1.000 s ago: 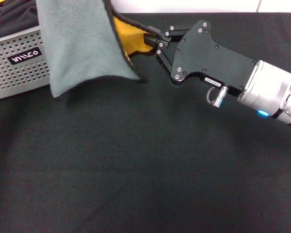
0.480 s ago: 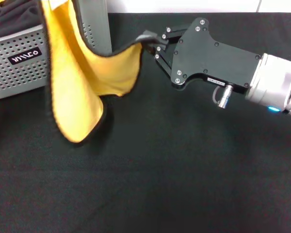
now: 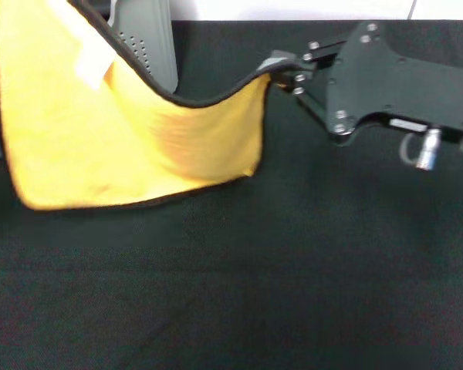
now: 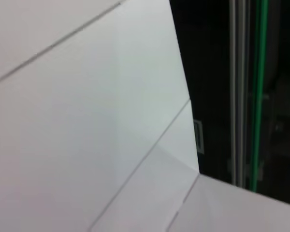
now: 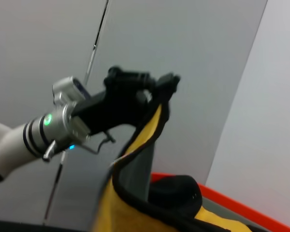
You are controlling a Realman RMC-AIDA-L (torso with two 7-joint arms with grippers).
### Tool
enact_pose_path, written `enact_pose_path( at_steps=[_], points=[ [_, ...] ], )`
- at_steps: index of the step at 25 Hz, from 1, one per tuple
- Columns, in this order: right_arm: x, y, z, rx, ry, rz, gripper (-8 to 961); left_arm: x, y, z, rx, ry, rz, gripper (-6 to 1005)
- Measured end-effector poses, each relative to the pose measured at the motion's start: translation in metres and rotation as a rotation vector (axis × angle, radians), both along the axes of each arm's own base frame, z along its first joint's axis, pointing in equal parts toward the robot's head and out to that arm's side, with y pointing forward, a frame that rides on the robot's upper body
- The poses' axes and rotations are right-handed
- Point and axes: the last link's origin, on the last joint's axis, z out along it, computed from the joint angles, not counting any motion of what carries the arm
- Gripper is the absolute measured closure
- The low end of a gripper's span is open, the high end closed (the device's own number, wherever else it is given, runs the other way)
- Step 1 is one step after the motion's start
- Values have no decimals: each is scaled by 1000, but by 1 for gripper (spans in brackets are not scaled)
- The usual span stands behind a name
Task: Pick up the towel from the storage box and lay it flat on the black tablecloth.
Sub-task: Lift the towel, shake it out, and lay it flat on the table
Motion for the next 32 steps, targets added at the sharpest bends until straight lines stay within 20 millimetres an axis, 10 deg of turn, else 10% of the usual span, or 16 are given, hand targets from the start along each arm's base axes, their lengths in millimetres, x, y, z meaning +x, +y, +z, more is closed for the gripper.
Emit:
enact_pose_path(
  at_steps=[18,32],
  points=[
    [20,-46,61,-255,-18,3,937,-7,-50,-15,-91,36,-148,987],
    [20,-74,66,-386,-62,97,937,-9,-72,-38,-240,89,-179,987]
  ],
)
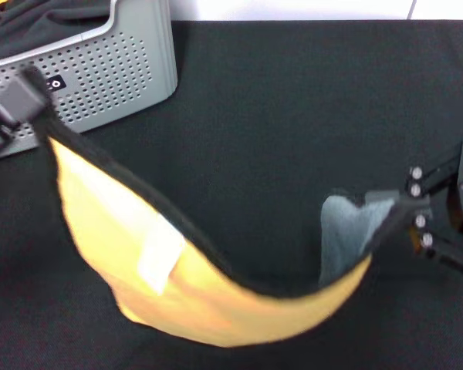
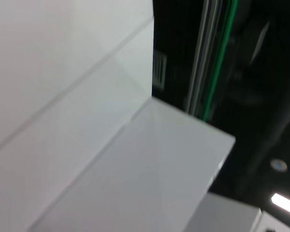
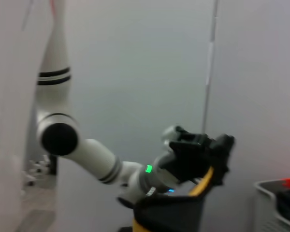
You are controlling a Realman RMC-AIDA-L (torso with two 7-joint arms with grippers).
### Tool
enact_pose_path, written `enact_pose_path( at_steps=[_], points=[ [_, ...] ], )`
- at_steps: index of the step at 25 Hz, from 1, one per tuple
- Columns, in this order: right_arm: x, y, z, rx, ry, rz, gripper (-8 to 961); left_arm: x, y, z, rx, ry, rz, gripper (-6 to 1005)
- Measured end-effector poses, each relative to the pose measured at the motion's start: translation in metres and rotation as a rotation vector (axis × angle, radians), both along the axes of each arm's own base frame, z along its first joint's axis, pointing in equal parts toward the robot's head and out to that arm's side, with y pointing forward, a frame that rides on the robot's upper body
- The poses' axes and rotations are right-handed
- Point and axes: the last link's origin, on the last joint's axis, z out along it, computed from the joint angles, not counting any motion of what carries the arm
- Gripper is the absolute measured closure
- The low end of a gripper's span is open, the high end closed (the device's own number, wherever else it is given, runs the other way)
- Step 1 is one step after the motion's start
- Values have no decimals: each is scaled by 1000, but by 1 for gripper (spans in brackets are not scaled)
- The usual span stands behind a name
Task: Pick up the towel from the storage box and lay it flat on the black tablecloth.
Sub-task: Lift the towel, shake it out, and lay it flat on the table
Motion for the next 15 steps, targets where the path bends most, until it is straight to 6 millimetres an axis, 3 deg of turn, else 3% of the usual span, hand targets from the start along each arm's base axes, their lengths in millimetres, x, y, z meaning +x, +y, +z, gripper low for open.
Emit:
enact_pose_path(
  at_steps=[8,15],
  points=[
    [-1,-11,-2,-80,-15,35,937,4,-2,-15,-100,68,-47,986],
    [2,-18,-3,-128,-15,52,938,-5,-9,-22,-176,137,-41,986]
  ],
)
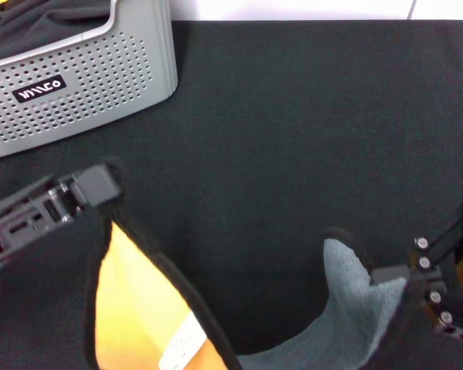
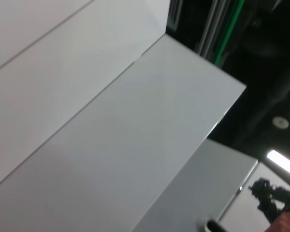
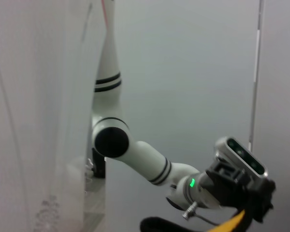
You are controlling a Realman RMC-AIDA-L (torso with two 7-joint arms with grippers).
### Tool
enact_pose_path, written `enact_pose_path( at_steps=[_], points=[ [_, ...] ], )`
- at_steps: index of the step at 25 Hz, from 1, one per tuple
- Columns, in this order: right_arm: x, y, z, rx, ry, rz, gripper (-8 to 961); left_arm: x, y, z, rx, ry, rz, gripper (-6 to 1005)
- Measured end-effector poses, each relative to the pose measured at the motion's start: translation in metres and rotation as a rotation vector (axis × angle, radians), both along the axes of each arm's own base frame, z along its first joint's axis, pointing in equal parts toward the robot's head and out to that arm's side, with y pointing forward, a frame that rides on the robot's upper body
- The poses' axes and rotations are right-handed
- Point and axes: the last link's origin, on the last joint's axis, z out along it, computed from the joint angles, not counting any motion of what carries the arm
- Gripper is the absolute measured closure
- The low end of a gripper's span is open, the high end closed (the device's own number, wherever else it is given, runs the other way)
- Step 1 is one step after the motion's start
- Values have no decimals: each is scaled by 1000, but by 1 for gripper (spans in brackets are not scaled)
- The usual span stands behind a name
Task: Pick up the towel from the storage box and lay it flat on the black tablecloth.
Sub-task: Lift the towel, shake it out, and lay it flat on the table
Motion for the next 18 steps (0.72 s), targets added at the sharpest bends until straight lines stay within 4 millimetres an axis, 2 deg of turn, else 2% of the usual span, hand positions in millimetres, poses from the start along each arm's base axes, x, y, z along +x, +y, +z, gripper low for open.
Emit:
enact_pose_path(
  at_steps=[13,18],
  points=[
    [7,-14,12,-100,100,43,938,-2,-4,11,46,-18,4,986],
    [23,1,9,-124,153,-74,938,-8,2,5,35,-28,46,986]
  ],
)
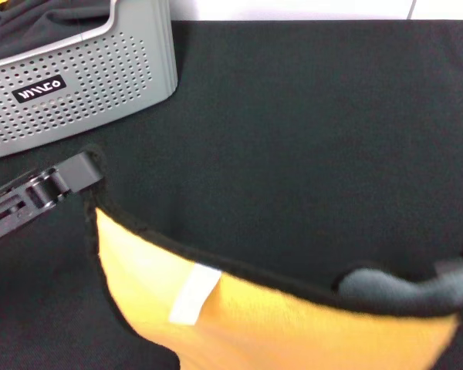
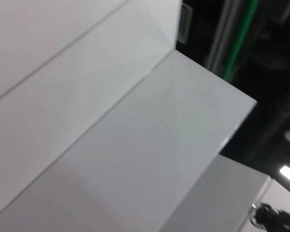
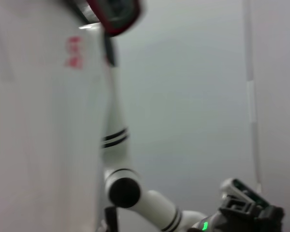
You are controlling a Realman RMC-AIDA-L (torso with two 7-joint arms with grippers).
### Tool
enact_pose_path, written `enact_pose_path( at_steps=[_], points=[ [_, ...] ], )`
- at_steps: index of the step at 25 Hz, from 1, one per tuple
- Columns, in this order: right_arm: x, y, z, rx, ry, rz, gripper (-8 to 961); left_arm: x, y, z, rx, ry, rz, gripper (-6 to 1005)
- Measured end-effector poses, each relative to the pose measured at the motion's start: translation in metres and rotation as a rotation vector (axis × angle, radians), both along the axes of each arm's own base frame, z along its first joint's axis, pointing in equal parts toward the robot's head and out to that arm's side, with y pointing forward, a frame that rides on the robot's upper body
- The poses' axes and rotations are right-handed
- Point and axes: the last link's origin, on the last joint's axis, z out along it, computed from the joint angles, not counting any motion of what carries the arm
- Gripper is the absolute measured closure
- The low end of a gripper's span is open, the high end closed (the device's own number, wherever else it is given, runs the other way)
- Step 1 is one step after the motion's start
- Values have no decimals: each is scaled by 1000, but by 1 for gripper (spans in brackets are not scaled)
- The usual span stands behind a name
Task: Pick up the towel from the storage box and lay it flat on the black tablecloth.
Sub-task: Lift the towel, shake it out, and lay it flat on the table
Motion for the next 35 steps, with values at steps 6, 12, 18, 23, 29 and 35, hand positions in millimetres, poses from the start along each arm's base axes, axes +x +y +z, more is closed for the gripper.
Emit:
enact_pose_path(
  at_steps=[6,12,18,23,29,35],
  points=[
    [17,34,-23,9,6,-163,938,-4,20,-18,-11,-4,43,986],
    [24,58,-40,16,17,-243,938,-5,40,-27,66,5,132,986],
    [29,81,-54,105,-38,-309,938,-14,57,-34,150,5,291,986],
    [32,93,-59,189,-58,-338,938,-18,67,-41,230,-10,410,985],
    [28,117,-68,266,-75,-371,938,-24,77,-48,271,-5,511,985],
    [24,137,-73,364,-92,-388,938,-24,87,-54,290,9,544,985]
  ],
)
